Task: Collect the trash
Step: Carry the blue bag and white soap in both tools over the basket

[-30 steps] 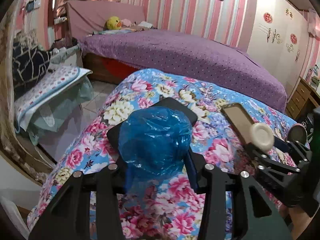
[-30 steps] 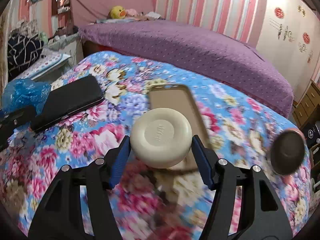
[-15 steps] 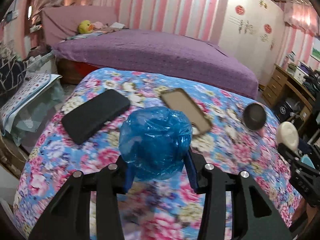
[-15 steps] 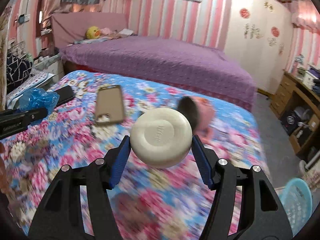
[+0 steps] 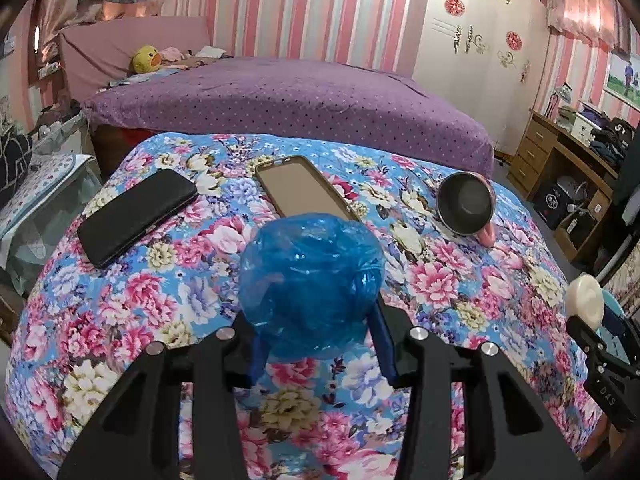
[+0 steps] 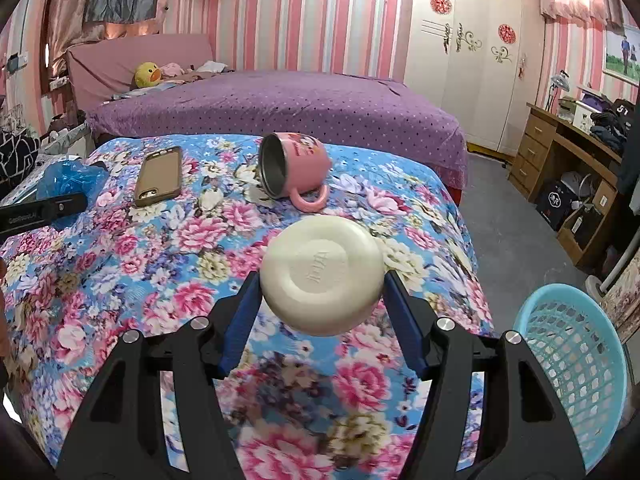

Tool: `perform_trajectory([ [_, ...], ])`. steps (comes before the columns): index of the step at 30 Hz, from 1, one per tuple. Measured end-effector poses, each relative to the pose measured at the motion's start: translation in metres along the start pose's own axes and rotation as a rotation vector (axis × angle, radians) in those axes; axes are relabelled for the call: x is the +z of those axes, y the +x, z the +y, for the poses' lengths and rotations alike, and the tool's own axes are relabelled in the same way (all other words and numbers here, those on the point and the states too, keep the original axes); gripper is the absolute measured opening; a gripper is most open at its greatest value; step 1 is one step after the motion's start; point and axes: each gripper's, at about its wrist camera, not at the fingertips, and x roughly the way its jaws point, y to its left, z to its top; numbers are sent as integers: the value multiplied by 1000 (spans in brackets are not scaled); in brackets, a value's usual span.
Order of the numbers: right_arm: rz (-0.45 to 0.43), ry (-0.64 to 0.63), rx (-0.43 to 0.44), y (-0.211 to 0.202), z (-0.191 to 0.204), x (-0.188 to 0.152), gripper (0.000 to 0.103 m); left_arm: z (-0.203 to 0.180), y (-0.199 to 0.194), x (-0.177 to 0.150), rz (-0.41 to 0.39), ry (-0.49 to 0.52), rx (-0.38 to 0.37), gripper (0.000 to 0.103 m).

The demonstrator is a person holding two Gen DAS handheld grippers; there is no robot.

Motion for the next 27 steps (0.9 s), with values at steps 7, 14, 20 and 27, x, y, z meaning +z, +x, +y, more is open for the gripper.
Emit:
perform_trajectory([
  [7,-8,54,28,-9,-29,0,62,-17,-1,-9,-29,50,22,43],
  [14,-32,76,0,-24,-68,-1,62,-45,-3,-14,-36,71,10,43],
  [20,-59,96,-78,-43,-112,-5,62,-88,-16,-21,-95,113,-10,43],
  [27,-69,121,-141,-66,-169,-17,62,-156,-27,-26,-132,167,-99,43],
])
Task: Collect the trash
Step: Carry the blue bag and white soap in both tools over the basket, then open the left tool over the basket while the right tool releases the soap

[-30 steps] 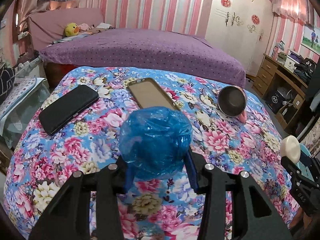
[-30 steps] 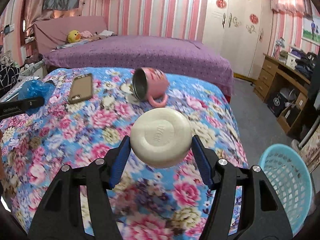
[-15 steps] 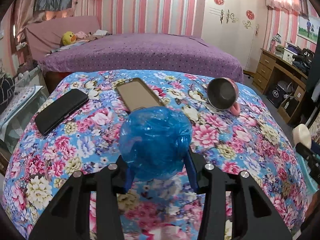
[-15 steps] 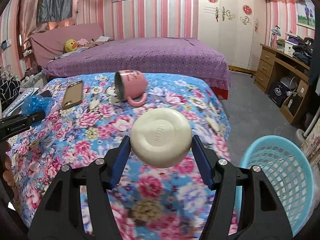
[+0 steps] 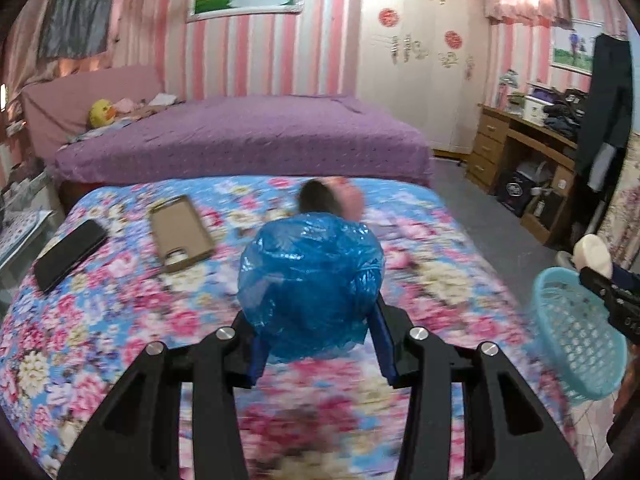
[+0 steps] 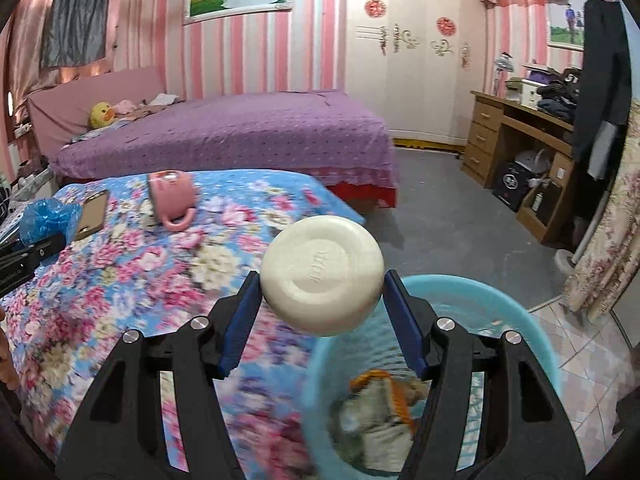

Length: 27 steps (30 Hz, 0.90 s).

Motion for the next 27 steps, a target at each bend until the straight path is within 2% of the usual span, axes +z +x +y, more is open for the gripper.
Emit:
perform_trajectory([
  [10,31,80,-107,-9,-89,-28,62,-107,10,-1,-6,81,-137,43],
  [14,27,108,-142,-17,-114,-33,62,-148,24,-8,39,92,-201,43],
  [17,34,124,-155,-19,-125,-36,62,-179,33,-18,74,134,-252,43],
  [21,47,144,-172,-20,-140,-42,62,-210,39,-25,91,185,-280,43],
  [27,50,165,-177,-22,-152,-49,62,-239,45,-27,123,219,-320,43],
])
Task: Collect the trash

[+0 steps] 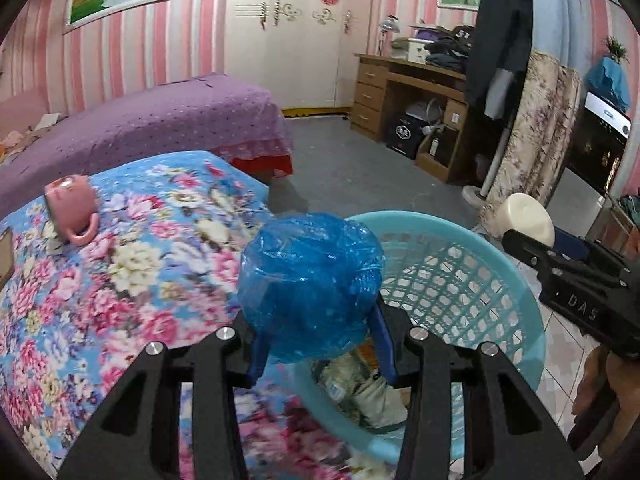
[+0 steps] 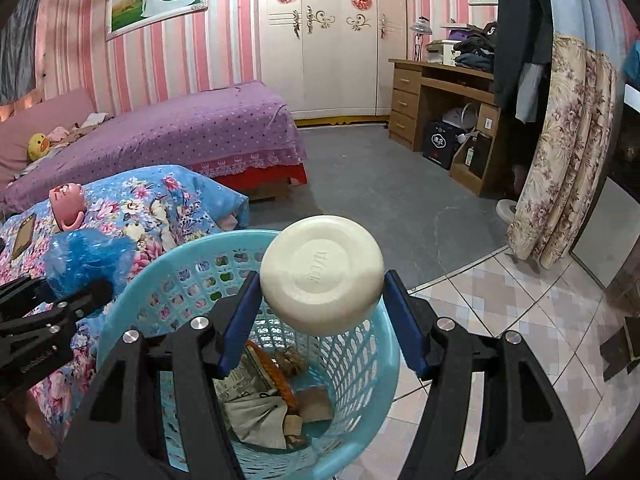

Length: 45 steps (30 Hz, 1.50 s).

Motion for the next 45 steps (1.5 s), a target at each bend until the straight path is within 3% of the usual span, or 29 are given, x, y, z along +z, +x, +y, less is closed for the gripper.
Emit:
perform_trajectory([
  [3,0,13,-1,0,-5,-1,62,-9,3,5,-3,16,10,48],
  [5,-2,27,3,0,-9,-2,62,-10,1,7,-22,21,24,70],
  [7,-2,28,1,0,-9,-1,62,-9,-3,8,-50,23,46,79],
  [13,-4,27,3,0,-9,-1,62,14,-6,11,-53,-23,95,91],
  [16,-6,25,5,0,-8,0,62,28,-10,9,-50,-39,114,91],
  [22,-17,16,27,0,8,4,64,55,-32,-4,-90,-39,225,95],
  [24,-30,-3,25,-3,19,6,73,68,-41,-10,-91,-58,239,95],
  [26,-45,-12,15,-6,27,7,89,80,-53,-16,-95,-80,253,95],
  [29,-62,-14,4,-13,40,9,99,95,-71,-22,-101,-98,265,95],
  [36,-89,32,104,-40,87,16,99,126,-130,-44,-145,-105,339,97],
  [42,-120,-7,184,-79,154,19,99,161,-179,-74,-169,-131,382,99],
  [45,-127,-33,171,-98,184,11,99,176,-195,-93,-161,-137,404,99],
])
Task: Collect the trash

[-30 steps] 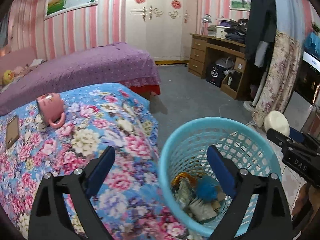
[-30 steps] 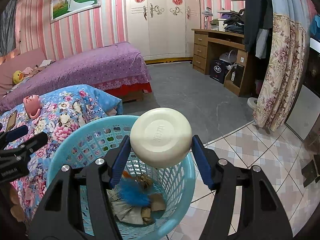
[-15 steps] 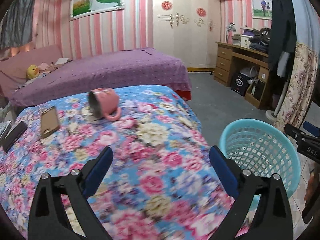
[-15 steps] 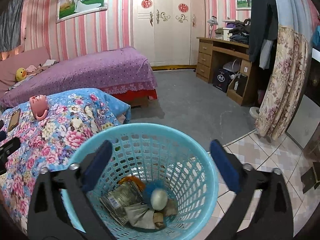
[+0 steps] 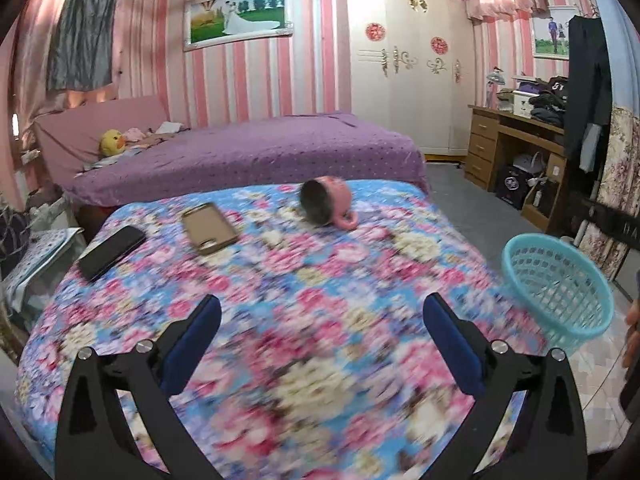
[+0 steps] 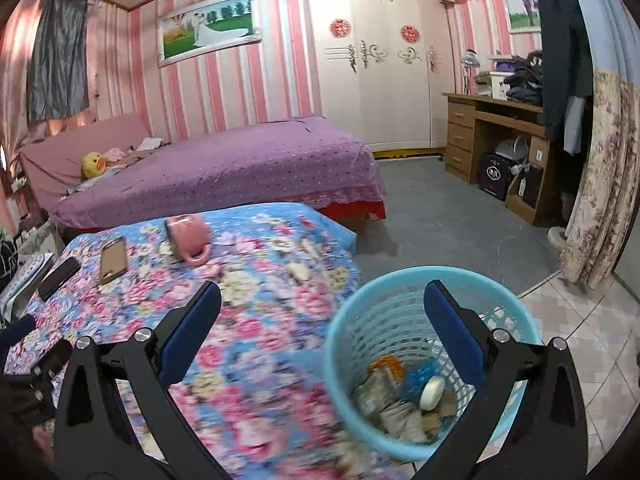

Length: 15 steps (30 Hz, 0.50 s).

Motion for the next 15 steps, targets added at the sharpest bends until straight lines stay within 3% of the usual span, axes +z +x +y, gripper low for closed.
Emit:
perform_trajectory([
  [4,0,-23,12,-18,34,-19,99,23,-12,-17,15,3,36,99],
  [9,-2,-92,49,-37,74,-46,99,39,-30,-30,16,-60,17,99],
  [15,-28,-135,100,-54,100,-68,99,38,-40,-36,-17,-45,-2,99],
])
